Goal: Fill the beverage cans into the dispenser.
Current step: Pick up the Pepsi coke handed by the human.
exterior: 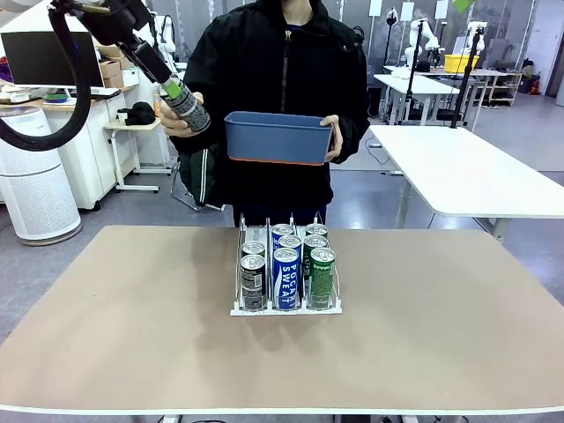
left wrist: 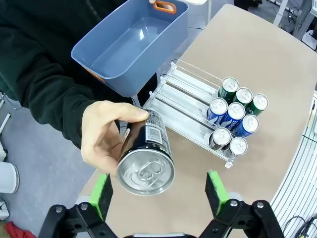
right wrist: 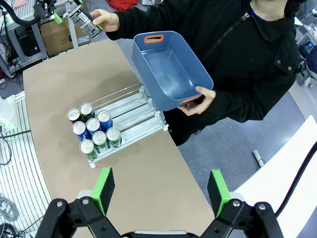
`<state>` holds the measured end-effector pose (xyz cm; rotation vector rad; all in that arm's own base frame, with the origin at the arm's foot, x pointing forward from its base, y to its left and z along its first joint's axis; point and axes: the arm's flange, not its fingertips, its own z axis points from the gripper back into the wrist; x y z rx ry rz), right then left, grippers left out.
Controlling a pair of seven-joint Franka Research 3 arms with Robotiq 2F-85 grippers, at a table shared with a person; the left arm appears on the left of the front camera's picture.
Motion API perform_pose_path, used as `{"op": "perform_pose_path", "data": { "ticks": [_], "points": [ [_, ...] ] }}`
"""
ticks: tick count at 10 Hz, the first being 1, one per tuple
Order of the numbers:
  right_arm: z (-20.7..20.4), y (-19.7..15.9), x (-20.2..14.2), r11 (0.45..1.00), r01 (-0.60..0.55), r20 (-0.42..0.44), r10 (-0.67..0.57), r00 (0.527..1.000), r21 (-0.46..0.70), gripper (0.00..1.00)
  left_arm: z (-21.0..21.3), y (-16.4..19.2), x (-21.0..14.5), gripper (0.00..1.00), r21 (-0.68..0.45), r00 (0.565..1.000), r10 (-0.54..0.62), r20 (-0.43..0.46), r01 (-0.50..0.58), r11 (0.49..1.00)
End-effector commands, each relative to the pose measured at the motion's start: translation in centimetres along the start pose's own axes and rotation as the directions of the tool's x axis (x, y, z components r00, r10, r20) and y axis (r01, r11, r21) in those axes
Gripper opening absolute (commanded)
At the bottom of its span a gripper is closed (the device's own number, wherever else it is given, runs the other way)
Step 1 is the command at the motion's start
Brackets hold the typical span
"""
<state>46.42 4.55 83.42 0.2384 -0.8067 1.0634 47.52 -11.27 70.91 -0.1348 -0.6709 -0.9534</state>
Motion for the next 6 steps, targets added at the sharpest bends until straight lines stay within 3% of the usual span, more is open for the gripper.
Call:
{"op": "perform_pose_path", "data": {
  "ticks": [1, 6],
  "points": [
    [0.0, 0.0, 0.0, 1.0, -0.005, -0.011, 0.005, 1.0, -0.005, 1.0, -0.4, 0.8, 0.2, 1.0, -0.03, 1.0, 0.016, 0.013, -0.015, 0.999],
    [0.0, 0.0, 0.0, 1.0, -0.005, -0.011, 0.005, 1.0, -0.005, 1.0, -2.1, 1.9, 0.1, 1.0, -0.022, 1.0, 0.013, 0.011, -0.013, 1.0]
  ]
}}
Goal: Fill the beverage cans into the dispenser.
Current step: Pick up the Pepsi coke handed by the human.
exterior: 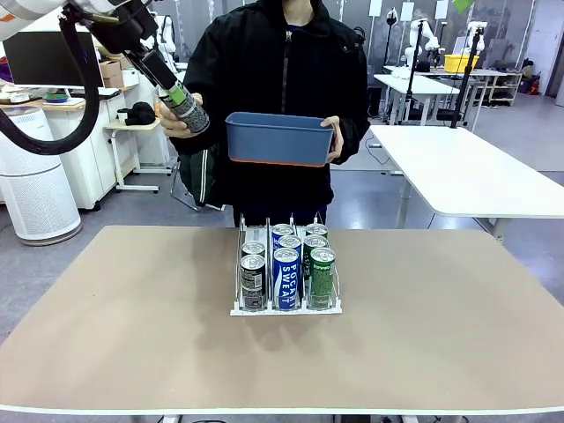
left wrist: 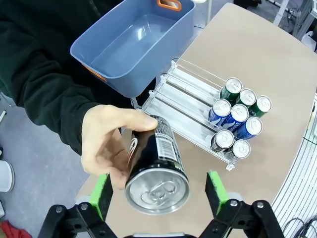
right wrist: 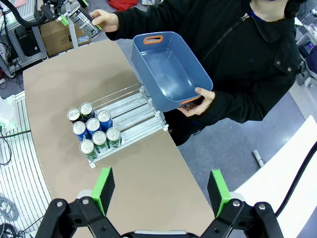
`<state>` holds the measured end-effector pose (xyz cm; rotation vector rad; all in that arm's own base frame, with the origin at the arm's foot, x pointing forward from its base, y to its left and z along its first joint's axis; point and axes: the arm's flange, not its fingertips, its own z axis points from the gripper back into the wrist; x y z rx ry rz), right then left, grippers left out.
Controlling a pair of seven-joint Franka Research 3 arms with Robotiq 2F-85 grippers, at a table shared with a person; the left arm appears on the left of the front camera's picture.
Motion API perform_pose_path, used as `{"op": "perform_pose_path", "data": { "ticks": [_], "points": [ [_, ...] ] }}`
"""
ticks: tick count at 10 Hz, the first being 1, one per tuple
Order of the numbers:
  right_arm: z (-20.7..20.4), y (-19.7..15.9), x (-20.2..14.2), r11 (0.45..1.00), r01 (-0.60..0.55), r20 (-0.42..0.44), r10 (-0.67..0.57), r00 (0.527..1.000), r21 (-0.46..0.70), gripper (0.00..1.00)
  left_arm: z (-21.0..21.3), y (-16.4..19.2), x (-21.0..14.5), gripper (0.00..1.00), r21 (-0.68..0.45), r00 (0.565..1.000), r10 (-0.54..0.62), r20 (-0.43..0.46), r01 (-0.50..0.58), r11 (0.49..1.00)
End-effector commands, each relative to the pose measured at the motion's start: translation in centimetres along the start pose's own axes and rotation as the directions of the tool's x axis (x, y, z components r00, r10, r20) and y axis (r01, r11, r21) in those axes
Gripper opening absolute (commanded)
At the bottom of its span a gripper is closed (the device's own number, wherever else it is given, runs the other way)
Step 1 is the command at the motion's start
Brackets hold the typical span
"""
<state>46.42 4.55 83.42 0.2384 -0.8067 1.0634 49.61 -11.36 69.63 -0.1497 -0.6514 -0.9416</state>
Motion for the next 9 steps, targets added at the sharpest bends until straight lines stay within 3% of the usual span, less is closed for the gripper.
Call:
{"op": "perform_pose_path", "data": {
  "ticks": [1, 9],
  "points": [
    [0.0, 0.0, 0.0, 1.0, -0.005, -0.011, 0.005, 1.0, -0.005, 1.0, -0.4, 0.9, -0.3, 1.0, -0.011, 1.0, -0.012, 0.025, 0.012, 1.0],
    [0.0, 0.0, 0.0, 1.0, -0.005, -0.011, 0.005, 1.0, -0.005, 1.0, -2.6, 1.3, -0.3, 1.0, -0.027, 0.999, -0.014, 0.035, 0.015, 1.0]
  ]
}}
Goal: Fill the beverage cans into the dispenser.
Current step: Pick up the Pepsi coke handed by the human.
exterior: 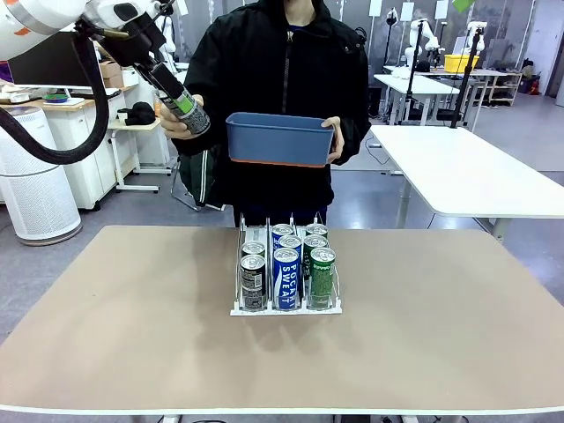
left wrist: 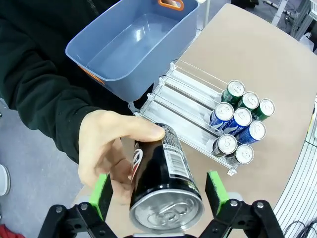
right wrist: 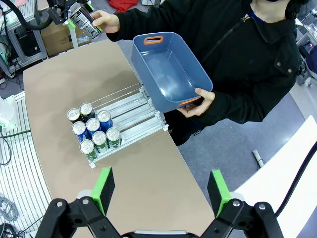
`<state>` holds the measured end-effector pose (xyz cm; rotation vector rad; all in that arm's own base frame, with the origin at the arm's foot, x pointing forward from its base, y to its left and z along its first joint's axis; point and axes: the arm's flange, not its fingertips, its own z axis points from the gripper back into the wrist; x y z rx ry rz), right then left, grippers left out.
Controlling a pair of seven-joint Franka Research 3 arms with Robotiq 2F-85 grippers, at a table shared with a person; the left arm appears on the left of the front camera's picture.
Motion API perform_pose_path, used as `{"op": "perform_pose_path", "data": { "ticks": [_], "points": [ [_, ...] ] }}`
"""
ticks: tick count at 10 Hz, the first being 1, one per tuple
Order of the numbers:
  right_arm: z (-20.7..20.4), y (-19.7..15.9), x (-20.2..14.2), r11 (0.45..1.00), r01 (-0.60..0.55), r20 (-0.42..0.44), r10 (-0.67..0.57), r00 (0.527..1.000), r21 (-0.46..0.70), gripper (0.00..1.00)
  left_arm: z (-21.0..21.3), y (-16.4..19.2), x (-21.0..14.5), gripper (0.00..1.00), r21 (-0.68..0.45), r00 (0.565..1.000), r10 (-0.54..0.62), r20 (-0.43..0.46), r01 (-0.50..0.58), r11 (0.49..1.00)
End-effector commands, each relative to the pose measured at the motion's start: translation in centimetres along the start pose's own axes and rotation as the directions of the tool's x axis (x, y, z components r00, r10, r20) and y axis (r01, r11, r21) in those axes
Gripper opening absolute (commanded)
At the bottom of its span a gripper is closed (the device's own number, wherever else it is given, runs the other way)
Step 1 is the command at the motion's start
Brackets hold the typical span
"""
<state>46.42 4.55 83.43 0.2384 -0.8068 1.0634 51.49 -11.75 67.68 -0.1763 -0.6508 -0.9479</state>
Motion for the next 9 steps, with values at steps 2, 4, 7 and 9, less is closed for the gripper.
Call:
{"op": "perform_pose_path", "data": {
  "ticks": [2, 4, 7, 9],
  "points": [
    [-0.01, 0.02, -0.02, 1.0, -0.005, -0.011, 0.005, 1.0, -0.005, 1.0, -0.31, 0.35, -0.27, 1.0, -0.011, 1.0, -0.012, 0.025, 0.012, 1.0],
    [-0.01, 0.02, -0.02, 1.0, -0.005, -0.011, 0.005, 1.0, -0.005, 1.0, -0.17, -0.06, 0.05, 1.0, -0.003, 1.0, -0.001, -0.001, 0.001, 1.0],
    [-0.01, 0.02, -0.02, 1.0, -0.005, -0.011, 0.005, 1.0, -0.005, 1.0, -0.27, -0.27, 0.12, 0.96, -0.011, 1.0, -0.01, -0.004, 0.01, 1.0],
    [-0.01, 0.02, -0.02, 1.0, -0.005, -0.011, 0.005, 1.0, -0.005, 1.0, -0.19, -0.32, 0.13, 0.76, -0.016, 1.0, -0.001, 0.012, 0.001, 1.0]
  ]
}}
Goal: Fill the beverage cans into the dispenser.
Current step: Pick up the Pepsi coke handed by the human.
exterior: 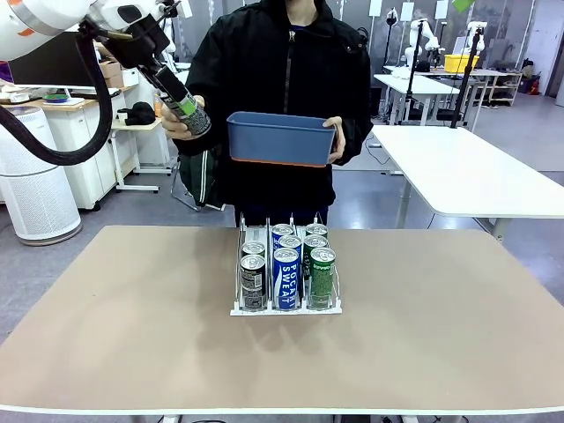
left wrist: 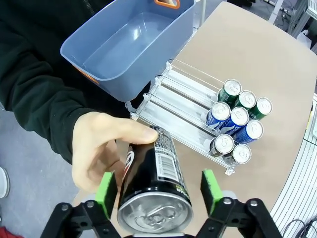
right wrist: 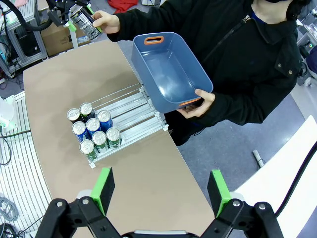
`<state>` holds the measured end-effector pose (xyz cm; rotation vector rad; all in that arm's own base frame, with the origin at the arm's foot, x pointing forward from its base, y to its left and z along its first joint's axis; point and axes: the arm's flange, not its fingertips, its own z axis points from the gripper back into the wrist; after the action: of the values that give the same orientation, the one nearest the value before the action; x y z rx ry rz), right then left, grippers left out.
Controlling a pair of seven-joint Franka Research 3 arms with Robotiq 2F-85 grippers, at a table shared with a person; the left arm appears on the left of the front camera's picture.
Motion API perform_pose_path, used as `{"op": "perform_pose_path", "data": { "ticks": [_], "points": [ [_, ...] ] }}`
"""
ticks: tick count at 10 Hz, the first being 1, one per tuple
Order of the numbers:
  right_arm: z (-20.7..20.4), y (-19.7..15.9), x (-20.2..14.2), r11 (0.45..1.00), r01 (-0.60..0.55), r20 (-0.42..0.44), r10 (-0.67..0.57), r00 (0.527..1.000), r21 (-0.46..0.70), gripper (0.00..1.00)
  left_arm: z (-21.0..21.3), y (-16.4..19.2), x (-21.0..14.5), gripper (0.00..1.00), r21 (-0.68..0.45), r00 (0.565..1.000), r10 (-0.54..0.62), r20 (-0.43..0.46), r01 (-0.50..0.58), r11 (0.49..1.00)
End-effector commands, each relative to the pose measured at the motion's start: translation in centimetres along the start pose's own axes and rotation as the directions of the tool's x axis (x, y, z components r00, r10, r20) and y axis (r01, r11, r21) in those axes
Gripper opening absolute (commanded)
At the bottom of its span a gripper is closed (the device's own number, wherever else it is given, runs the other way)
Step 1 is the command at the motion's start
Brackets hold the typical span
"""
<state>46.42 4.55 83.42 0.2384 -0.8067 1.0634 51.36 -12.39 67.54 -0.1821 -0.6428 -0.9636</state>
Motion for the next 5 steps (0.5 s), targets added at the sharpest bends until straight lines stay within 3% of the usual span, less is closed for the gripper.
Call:
{"op": "perform_pose_path", "data": {
  "ticks": [1, 2, 3, 4, 5],
  "points": [
    [-0.01, 0.03, -0.02, 1.0, -0.005, -0.011, 0.005, 1.0, -0.005, 1.0, 0.28, 0.27, -0.31, 0.61, -0.002, 1.0, 0.008, 0.022, -0.008, 1.0],
    [-0.01, 0.03, -0.02, 1.0, -0.005, -0.011, 0.005, 1.0, -0.005, 1.0, 0.22, 0.12, -0.19, 0.56, 0.003, 0.999, 0.012, 0.03, -0.012, 1.0],
    [-0.01, 0.03, -0.02, 1.0, -0.005, -0.011, 0.005, 1.0, -0.005, 1.0, 0.18, 0.07, -0.14, 0.41, 0.004, 0.999, 0.012, 0.031, -0.013, 1.0],
    [-0.01, 0.03, -0.02, 1.0, -0.005, -0.011, 0.005, 1.0, -0.005, 1.0, 0.32, 0.18, -0.35, 0.36, 0.005, 1.0, 0.009, 0.028, -0.009, 1.0],
    [-0.01, 0.03, -0.02, 1.0, -0.005, -0.011, 0.005, 1.0, -0.005, 1.0, 0.3, 0.19, -0.38, 0.21, 0.006, 1.0, 0.01, 0.025, -0.01, 1.0]
  ]
}}
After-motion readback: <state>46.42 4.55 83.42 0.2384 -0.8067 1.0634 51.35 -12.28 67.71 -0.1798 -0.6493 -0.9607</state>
